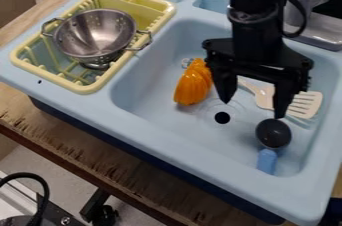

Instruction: Moved the blue spoon into the upper sink

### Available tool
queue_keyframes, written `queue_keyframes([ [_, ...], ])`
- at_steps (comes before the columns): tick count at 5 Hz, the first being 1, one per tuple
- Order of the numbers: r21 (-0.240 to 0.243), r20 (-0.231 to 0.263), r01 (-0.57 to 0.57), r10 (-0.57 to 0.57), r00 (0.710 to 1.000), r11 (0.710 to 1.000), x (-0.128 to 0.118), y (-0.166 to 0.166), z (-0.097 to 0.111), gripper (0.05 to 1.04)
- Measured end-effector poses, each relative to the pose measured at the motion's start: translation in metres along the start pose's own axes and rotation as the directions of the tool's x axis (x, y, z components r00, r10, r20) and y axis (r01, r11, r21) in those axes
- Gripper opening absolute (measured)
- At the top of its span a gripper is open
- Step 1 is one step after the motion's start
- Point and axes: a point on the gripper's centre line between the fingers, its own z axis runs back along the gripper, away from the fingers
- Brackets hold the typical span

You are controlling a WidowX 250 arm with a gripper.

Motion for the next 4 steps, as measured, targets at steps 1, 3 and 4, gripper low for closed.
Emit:
queue_keyframes([
  [1,-0.012,-0.006,0.003,-0.003,1.0,1.0,-0.003,-0.002,0.005,0.997],
  [3,-0.005,-0.029,0.032,-0.032,0.999,0.999,-0.02,-0.001,0.0,0.997],
  [4,-0.006,-0.039,0.048,-0.048,0.998,0.999,-0.026,-0.001,-0.003,0.997],
])
